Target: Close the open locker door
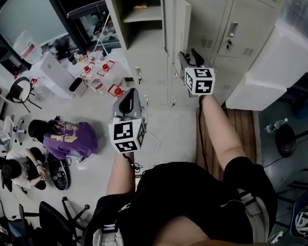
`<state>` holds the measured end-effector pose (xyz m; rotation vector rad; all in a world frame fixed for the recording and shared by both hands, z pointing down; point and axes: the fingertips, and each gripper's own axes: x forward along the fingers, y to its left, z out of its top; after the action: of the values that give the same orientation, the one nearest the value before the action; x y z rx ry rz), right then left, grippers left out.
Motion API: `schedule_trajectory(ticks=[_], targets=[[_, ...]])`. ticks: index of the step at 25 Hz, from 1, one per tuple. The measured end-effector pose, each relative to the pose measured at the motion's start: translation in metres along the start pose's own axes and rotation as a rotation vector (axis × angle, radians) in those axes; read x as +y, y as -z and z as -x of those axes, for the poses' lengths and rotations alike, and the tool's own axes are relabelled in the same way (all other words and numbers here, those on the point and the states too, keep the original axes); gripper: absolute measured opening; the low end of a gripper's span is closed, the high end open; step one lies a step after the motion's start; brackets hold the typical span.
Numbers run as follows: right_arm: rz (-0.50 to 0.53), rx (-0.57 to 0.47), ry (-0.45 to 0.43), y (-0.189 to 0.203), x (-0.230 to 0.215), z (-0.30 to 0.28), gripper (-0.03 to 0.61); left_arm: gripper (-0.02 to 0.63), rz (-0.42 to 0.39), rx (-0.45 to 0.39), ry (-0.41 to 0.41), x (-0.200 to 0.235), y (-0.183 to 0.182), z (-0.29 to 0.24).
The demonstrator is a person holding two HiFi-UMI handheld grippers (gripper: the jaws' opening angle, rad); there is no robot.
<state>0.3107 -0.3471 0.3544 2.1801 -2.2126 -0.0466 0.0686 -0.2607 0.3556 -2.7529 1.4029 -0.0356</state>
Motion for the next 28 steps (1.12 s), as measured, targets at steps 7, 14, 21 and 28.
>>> schedule_trajectory(ticks=[7,14,21,28], targets=[[0.004,0.056,0.028,0.019,-0.007,-0.027,0.187,0.0,-0.001,0.008,-0.017,0.016,0.005,0.003],[-0.024,0.048,0.038,0.022,-0.008,-0.031,0.104,0.0,-0.002,0.018,-0.027,0.026,0.01,0.002],[-0.026,0.07,-0.014,0.02,0.01,-0.034,0.107,0.0,0.009,0.025,-0.031,0.028,0.015,0.0],[-0.024,0.102,-0.067,0.018,0.049,-0.044,0.118,0.0,0.01,0.024,-0.046,0.035,0.015,0.007]])
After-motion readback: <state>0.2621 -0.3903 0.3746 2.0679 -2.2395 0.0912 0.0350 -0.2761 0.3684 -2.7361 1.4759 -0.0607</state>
